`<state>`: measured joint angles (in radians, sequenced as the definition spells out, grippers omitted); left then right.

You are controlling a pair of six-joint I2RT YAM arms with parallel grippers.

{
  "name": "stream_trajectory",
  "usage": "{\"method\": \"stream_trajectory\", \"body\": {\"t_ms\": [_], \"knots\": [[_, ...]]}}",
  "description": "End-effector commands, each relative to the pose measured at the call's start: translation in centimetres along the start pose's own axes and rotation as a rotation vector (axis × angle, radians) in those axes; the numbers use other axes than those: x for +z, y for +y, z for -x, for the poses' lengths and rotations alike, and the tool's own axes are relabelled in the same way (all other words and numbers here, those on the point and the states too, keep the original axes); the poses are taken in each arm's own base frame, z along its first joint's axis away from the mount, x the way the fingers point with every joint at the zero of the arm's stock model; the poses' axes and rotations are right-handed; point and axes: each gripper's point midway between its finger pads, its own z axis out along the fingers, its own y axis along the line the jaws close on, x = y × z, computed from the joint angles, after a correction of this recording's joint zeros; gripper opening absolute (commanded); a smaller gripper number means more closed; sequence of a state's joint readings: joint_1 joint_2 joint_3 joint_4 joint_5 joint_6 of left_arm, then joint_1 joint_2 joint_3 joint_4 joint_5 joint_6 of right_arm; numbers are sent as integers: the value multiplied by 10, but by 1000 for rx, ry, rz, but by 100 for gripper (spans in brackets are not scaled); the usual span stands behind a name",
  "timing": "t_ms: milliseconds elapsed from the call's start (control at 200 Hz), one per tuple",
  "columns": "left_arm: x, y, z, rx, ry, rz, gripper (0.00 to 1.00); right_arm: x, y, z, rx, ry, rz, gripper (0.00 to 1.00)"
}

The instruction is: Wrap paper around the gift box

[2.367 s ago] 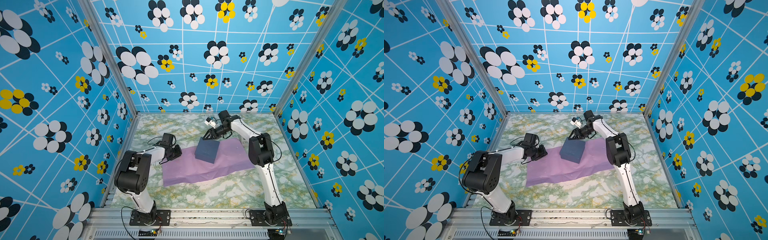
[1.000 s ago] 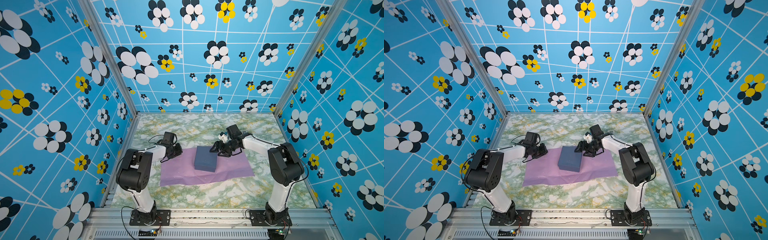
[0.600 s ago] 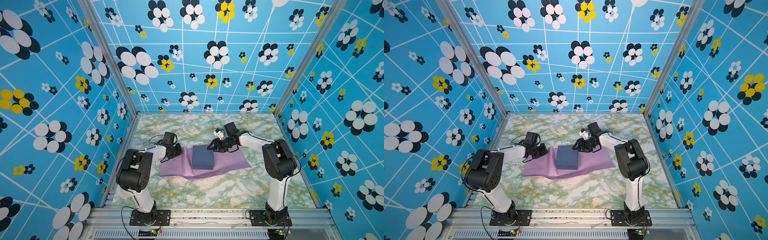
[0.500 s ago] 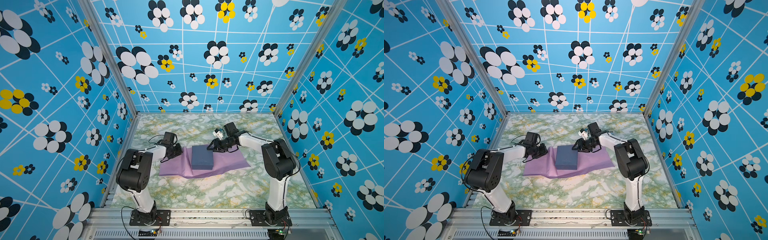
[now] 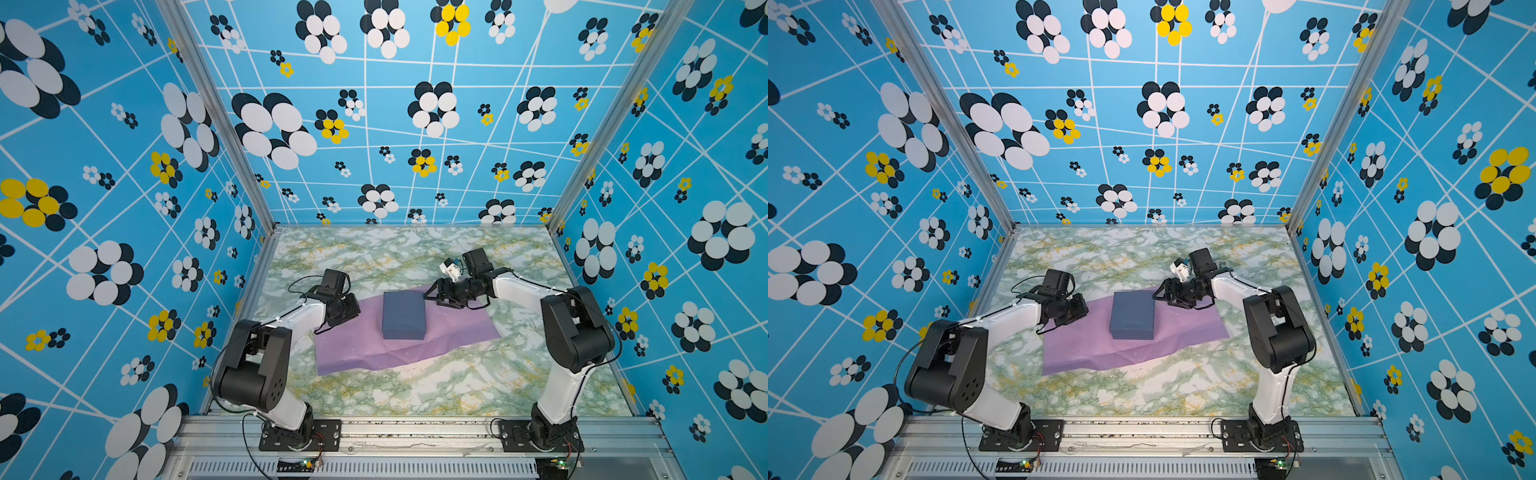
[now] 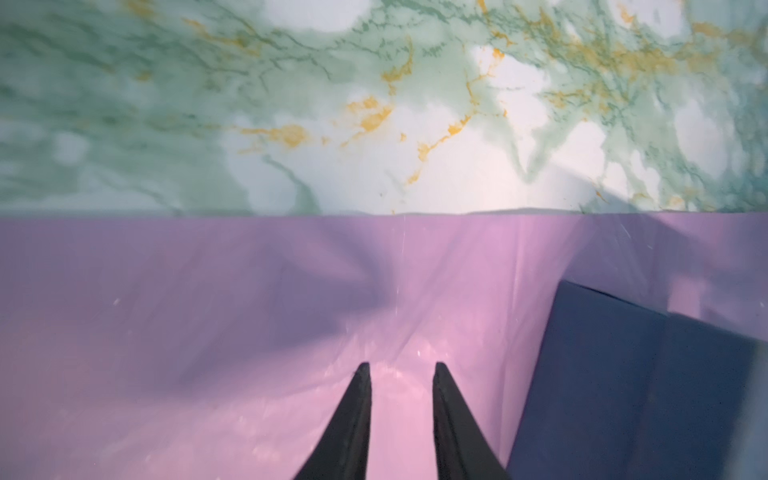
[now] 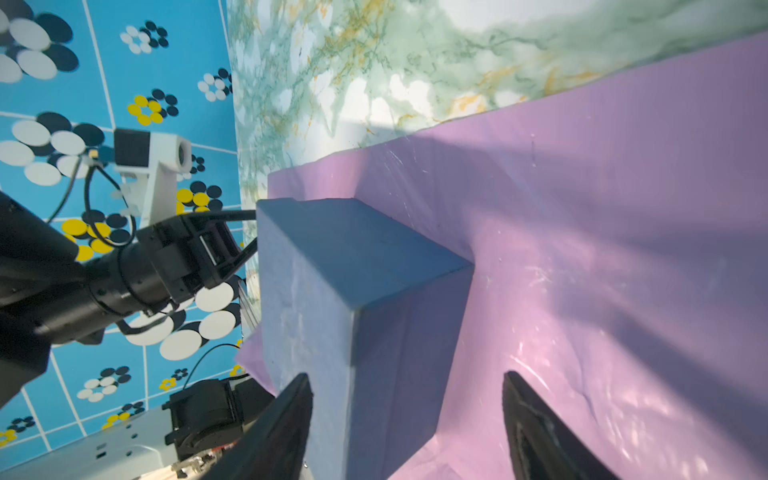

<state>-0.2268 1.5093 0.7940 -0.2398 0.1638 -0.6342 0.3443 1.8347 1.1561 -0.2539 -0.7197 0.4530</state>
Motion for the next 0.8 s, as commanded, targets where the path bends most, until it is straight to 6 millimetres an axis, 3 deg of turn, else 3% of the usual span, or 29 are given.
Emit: {"method": "stream_trajectory", "body": {"t_ms": [0, 200, 315, 545, 795], "knots": [[-12, 17, -22, -58, 31, 38, 30, -8, 18, 5, 5, -41, 46, 76], [4, 56, -37, -108, 51, 102, 24, 10, 19, 18, -23, -6, 1, 77], [14, 67, -39, -110, 65, 129, 22, 23, 18, 21, -44, 38, -27, 77], [21, 63, -30, -107, 67, 130, 21, 46, 22, 11, -62, 112, -32, 70], [24, 62, -30, -104, 77, 133, 21, 58, 33, 21, -95, 97, 55, 62]]}}
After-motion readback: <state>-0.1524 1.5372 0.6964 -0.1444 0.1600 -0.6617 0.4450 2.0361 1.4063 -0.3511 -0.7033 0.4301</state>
